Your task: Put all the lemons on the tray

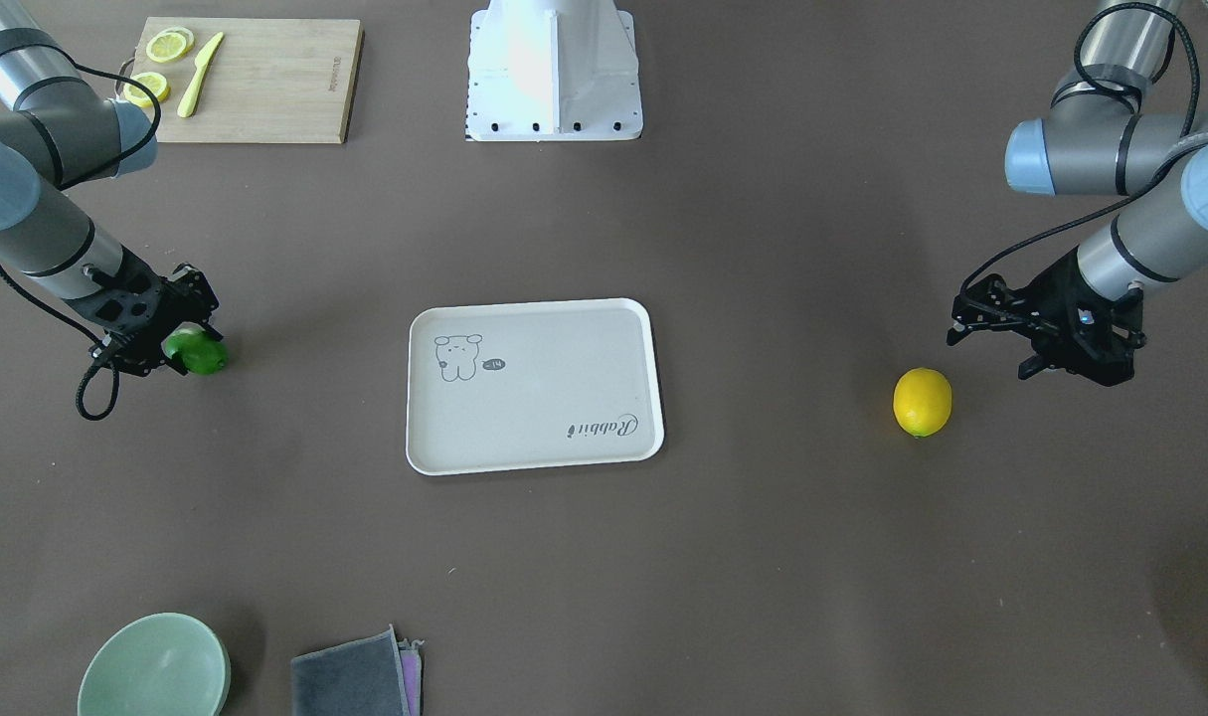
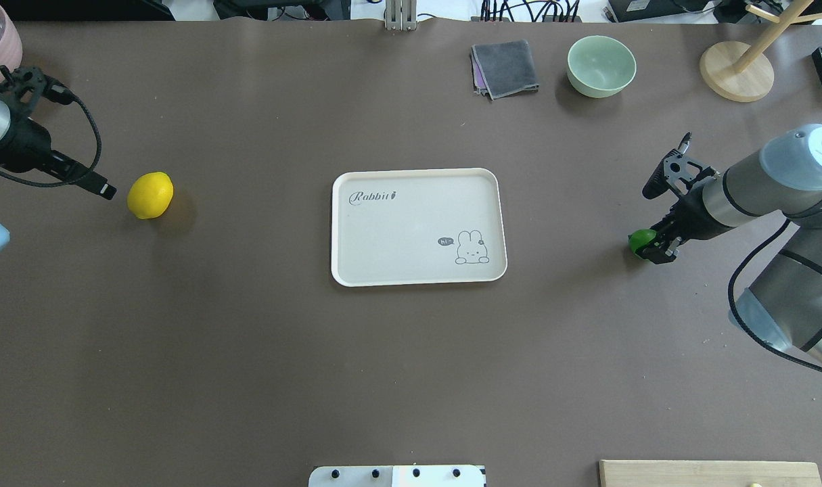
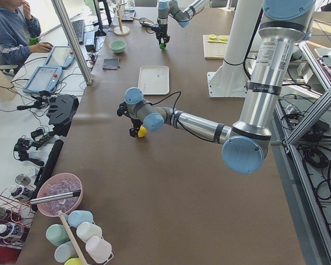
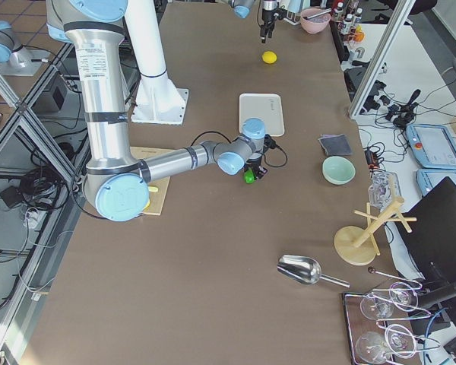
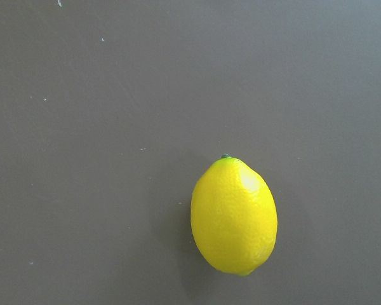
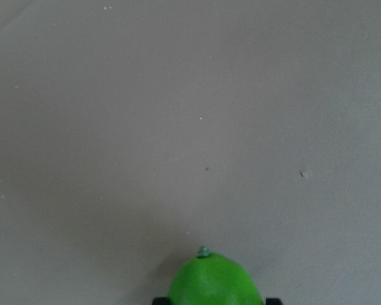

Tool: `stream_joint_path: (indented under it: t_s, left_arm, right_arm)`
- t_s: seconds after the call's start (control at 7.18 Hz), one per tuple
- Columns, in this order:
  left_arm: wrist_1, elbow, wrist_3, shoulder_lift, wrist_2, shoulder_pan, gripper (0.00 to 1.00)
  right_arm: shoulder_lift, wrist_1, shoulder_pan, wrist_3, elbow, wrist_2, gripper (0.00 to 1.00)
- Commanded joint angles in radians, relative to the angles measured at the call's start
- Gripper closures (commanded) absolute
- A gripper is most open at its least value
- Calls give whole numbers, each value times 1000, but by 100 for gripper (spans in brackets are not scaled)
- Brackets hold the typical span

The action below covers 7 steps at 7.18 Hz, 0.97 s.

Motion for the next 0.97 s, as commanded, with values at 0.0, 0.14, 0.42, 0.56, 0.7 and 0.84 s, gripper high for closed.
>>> stream_joint_path:
  t_s: [0.0,0.14,0.42,0.56,0.7,0.84]
  left_arm:
    - [-4,76,-6,-62,55,31,2]
    - [-4,101,-6,-82,79,34,2]
    - [-4,115,-21,-96,109,61,2]
    - [-6,113,-52,-98,107,78,2]
    - [-6,116,-60,-99,109,92,3]
    - [-6,119,-61,-99,110,101,11]
  right_arm:
    - [81,-83,72,9,22,115,100]
    - [167,-176,75,33,27,120,100]
    - [301,-237,13,245,21,105,100]
    - [330,-237,-25,319,18,68,100]
    - [356,-237,-62,384,10,32,100]
    - [390,-235,-99,441,-25,-10,100]
